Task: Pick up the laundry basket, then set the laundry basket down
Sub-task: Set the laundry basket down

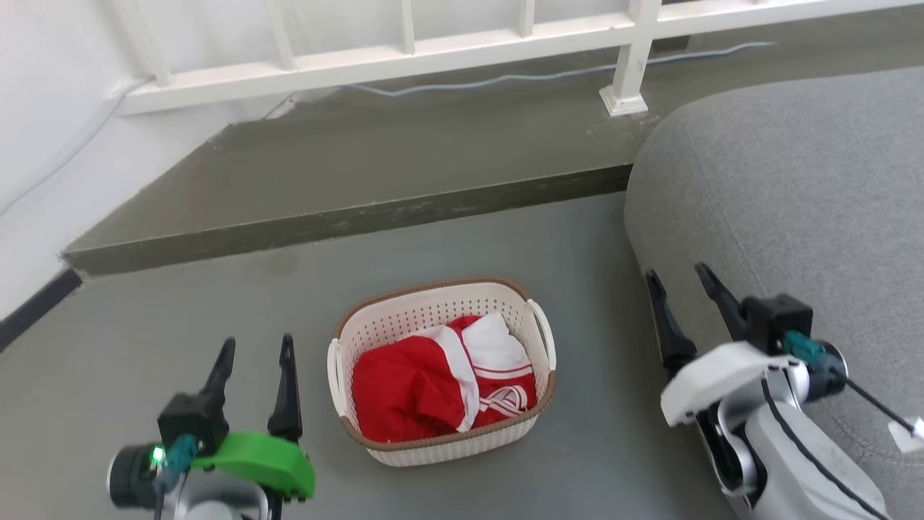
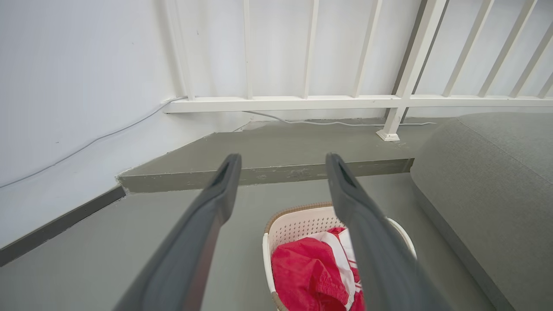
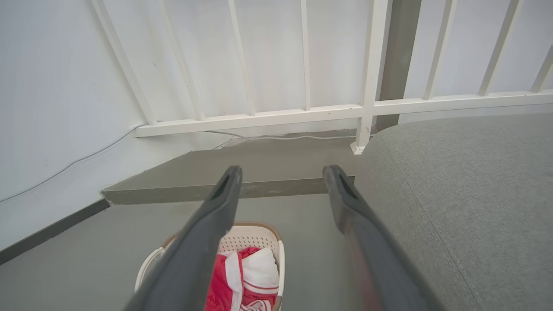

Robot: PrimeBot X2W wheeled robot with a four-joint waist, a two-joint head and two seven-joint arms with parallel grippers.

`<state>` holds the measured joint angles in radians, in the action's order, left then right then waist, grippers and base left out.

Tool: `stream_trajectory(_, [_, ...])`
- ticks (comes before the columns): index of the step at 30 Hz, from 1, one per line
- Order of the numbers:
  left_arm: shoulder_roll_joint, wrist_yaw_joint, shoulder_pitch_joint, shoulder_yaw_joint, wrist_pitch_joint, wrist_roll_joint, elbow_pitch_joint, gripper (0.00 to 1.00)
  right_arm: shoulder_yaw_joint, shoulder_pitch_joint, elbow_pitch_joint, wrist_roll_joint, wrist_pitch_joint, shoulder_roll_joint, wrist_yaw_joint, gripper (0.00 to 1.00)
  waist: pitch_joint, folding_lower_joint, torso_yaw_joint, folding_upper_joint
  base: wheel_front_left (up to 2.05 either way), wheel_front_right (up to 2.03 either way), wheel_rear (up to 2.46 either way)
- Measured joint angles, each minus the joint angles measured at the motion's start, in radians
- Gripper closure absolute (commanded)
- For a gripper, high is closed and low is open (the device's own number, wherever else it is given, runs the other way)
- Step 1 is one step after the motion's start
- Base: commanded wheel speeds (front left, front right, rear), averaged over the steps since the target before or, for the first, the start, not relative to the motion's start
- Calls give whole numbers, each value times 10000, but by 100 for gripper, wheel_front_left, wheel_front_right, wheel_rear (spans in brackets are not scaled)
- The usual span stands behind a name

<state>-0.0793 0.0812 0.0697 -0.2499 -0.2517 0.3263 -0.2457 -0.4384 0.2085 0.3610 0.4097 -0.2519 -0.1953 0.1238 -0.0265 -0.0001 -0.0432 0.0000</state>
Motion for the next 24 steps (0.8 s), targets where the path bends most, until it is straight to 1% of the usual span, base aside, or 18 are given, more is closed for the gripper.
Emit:
stream_trajectory(8, [-2, 73, -705, 134, 0, -245, 596, 0, 219, -864, -355, -209, 0, -142, 2, 0, 236, 0, 86, 0, 0, 0, 0])
stream_trajectory(13, [-2, 73, -1088, 165, 0, -420, 871, 0, 332, -1184, -594, -416, 0, -199, 2, 0, 273, 0, 96, 0, 0, 0, 0])
stream_trajectory(24, [2, 130, -1578, 215, 0, -424, 1285, 0, 512, -1761, -926, -545, 0, -201, 6, 0, 289, 0, 77, 0, 0, 0, 0])
